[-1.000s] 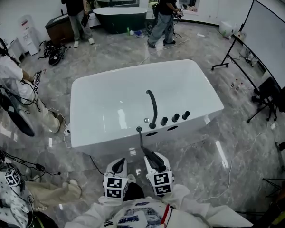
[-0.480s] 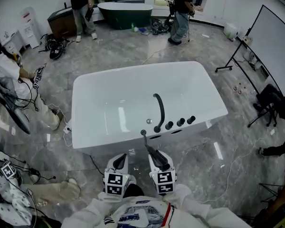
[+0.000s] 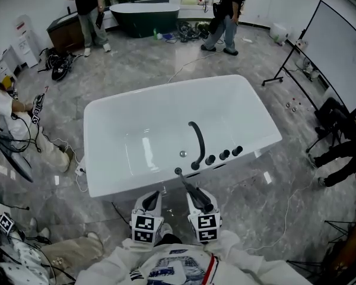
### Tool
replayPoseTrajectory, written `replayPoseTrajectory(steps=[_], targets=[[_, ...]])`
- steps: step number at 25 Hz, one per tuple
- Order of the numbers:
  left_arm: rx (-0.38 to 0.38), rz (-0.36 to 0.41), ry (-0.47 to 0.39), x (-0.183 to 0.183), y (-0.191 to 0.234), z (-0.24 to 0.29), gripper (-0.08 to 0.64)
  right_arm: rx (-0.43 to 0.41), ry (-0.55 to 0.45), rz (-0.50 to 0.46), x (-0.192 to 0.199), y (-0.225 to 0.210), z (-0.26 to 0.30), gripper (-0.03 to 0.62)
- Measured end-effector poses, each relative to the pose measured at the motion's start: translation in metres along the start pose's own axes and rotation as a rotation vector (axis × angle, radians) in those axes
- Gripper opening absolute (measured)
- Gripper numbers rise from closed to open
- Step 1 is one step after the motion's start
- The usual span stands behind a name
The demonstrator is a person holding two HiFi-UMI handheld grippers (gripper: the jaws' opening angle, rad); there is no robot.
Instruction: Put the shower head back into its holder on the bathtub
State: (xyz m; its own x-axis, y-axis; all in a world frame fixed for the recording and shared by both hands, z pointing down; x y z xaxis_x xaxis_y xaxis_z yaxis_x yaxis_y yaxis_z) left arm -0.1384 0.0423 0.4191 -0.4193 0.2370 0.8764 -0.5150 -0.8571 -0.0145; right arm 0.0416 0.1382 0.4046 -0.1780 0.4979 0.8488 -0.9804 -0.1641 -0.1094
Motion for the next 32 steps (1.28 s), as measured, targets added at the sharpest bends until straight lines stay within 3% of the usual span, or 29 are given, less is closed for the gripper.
replayPoseTrajectory(steps=[15,32], targets=[[0.026,-0.016,0.002,0.0,0.027,-0.003,0.002,0.046,-0.005,0.0,-0.014,0.014,0.012,0.137],[-0.021,-0.064,0.066,-0.019,0.034,0.067,0.002,-0.083,0.082,-0.011,-0.027,-0.032,0.075,0.137]])
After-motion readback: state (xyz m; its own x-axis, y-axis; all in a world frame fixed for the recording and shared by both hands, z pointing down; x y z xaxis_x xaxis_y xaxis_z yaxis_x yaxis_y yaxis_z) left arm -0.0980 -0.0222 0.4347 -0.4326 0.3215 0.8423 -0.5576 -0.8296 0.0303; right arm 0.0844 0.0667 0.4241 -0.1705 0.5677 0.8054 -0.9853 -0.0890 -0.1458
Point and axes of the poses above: the fingertips, and each gripper's own axes: z forward along the fingers, y to its left, x out of its underside, the point moved 10 cm from there along -z, backward along the fingers, and after that the axes turned 9 degrees about z, right-handed, at the moved point
